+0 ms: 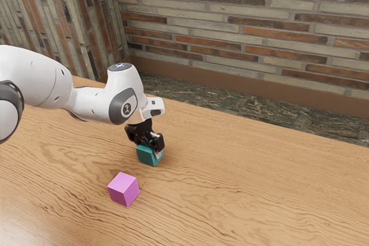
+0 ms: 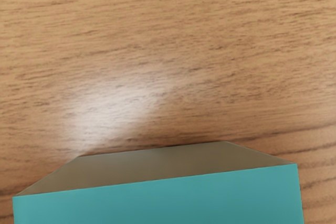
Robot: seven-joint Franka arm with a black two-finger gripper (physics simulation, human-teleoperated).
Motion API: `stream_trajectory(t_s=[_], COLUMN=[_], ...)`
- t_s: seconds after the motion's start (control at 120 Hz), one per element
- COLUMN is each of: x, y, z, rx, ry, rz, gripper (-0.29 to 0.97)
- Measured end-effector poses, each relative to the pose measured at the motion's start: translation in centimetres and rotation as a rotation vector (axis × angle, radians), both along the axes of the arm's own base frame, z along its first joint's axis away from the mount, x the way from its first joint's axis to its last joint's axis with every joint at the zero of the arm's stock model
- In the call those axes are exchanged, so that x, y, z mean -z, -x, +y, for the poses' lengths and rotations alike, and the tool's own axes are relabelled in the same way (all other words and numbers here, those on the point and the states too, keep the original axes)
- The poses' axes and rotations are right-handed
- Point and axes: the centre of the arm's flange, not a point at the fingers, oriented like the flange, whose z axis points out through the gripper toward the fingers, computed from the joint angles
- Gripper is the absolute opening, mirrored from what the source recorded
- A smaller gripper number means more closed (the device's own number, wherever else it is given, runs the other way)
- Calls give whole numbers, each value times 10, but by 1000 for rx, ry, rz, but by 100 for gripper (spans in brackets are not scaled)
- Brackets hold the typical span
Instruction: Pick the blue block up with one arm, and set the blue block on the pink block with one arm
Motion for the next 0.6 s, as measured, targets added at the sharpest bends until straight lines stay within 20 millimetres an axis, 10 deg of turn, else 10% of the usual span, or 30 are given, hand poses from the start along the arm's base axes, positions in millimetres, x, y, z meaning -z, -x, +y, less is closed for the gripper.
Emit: stream_trajectory(t_s=[0.35,0.6], x=[-29,-60], y=[3,56], z=[7,7], rx=[-30,-51], ry=[-9,-16], rz=[-22,1], gripper=[36,38])
